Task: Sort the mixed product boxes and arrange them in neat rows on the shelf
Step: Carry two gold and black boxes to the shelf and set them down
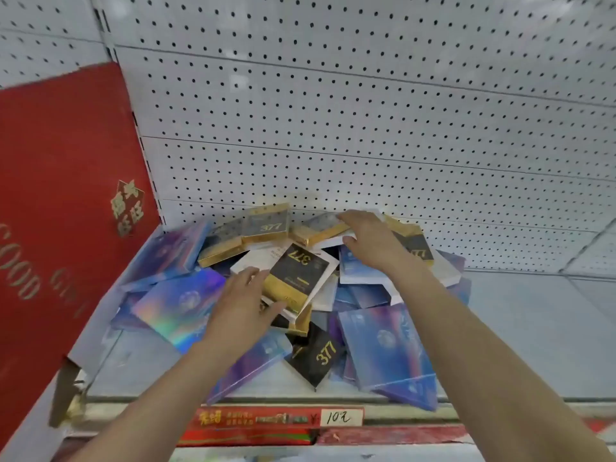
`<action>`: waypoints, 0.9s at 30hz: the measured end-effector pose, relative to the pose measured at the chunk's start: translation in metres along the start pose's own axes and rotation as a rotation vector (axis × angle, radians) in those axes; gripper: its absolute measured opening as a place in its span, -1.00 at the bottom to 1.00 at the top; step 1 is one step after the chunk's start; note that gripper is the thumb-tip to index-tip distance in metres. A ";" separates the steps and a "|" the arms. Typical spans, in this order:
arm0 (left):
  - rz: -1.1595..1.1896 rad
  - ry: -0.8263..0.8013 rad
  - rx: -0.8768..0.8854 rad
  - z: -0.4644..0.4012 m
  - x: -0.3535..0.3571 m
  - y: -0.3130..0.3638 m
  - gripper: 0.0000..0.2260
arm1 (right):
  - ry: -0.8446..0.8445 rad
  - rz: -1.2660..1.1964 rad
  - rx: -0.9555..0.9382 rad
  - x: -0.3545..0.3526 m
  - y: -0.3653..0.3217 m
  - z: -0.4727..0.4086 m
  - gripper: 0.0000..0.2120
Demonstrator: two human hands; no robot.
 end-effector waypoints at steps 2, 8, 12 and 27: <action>-0.080 -0.052 -0.076 -0.014 0.016 0.002 -0.25 | -0.054 0.068 0.006 0.011 0.005 -0.016 -0.57; -0.161 -0.030 -0.092 -0.023 0.043 0.010 -0.02 | -0.235 0.268 -0.114 0.041 0.006 -0.027 -0.50; 0.012 0.016 -0.197 -0.022 0.045 -0.002 0.05 | 0.012 0.146 -0.142 0.016 0.007 -0.031 -0.53; 0.317 -0.022 -0.506 -0.007 0.039 -0.018 0.12 | -0.212 -0.016 -0.153 0.015 0.011 -0.056 -0.64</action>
Point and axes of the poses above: each hand's wrist, its own z-axis away from the middle knuckle, its own x-axis out of the palm, y = z × x, the point moved 10 cm from there along -z, towards the middle knuckle, and after that the axes turned 2 degrees about -x, right-handed, at the moved point
